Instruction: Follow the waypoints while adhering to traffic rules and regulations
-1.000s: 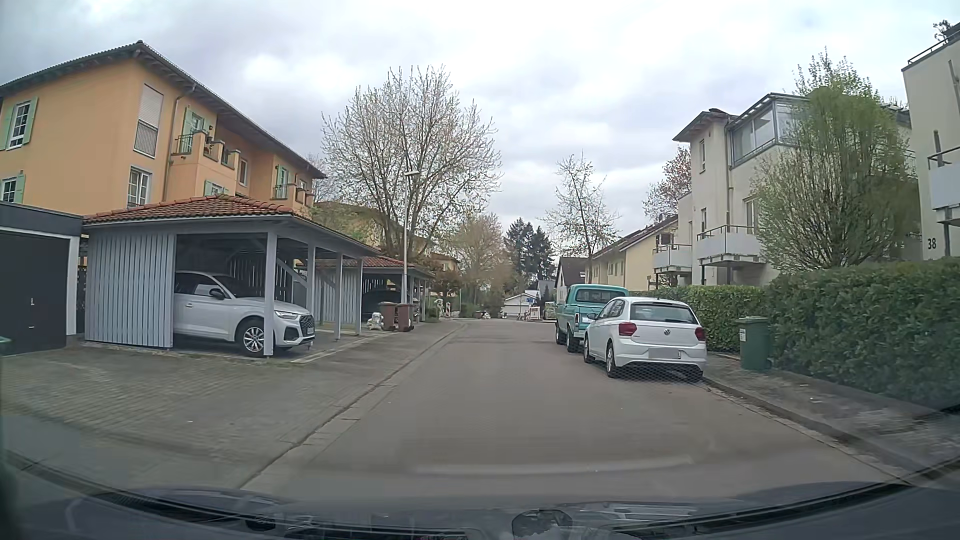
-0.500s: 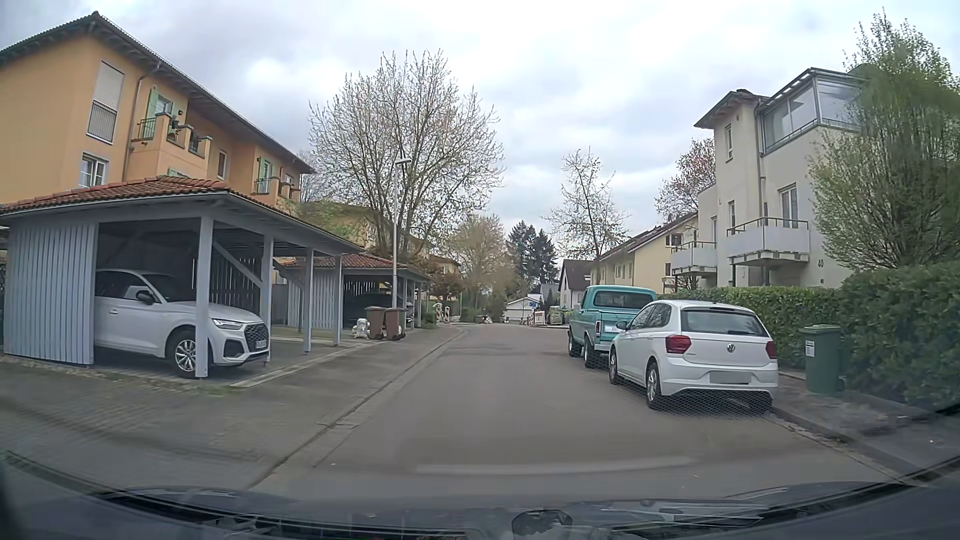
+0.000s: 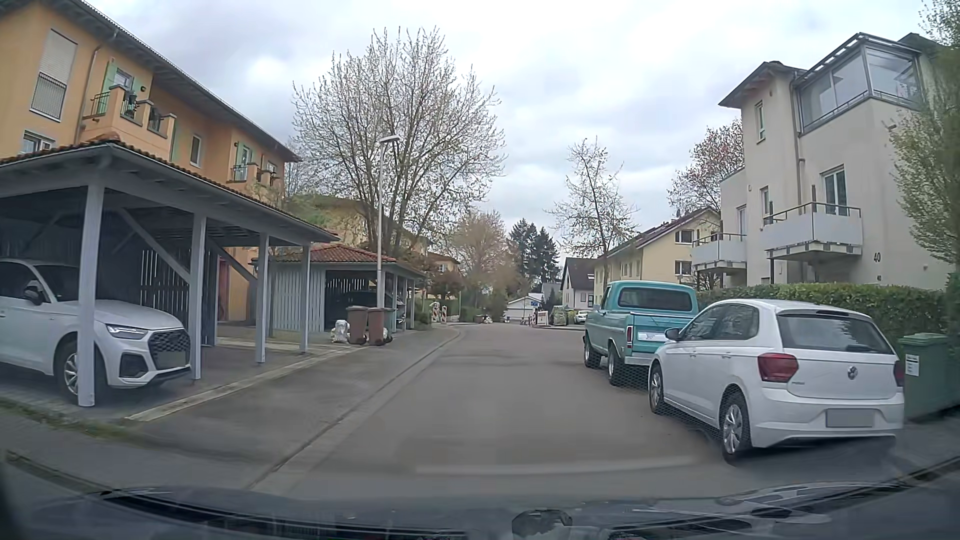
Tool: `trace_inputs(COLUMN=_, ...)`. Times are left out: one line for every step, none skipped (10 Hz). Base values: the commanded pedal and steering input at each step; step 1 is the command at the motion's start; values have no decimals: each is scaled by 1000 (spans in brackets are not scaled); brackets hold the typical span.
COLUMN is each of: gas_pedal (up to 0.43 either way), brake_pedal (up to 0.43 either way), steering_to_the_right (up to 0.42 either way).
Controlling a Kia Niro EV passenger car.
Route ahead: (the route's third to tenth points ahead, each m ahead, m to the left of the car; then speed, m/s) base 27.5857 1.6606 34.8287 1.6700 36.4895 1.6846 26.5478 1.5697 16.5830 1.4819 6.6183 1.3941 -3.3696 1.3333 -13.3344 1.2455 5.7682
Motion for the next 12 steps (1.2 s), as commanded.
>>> trace_inputs(gas_pedal=28, brake_pedal=0, steering_to_the_right=5)
trace_inputs(gas_pedal=28, brake_pedal=0, steering_to_the_right=5)
trace_inputs(gas_pedal=8, brake_pedal=0, steering_to_the_right=5)
trace_inputs(gas_pedal=0, brake_pedal=0, steering_to_the_right=6)
trace_inputs(gas_pedal=0, brake_pedal=0, steering_to_the_right=6)
trace_inputs(gas_pedal=0, brake_pedal=0, steering_to_the_right=6)
trace_inputs(gas_pedal=0, brake_pedal=0, steering_to_the_right=7)
trace_inputs(gas_pedal=8, brake_pedal=0, steering_to_the_right=8)
trace_inputs(gas_pedal=20, brake_pedal=0, steering_to_the_right=9)
trace_inputs(gas_pedal=20, brake_pedal=0, steering_to_the_right=10)
trace_inputs(gas_pedal=20, brake_pedal=0, steering_to_the_right=10)
trace_inputs(gas_pedal=20, brake_pedal=0, steering_to_the_right=14)
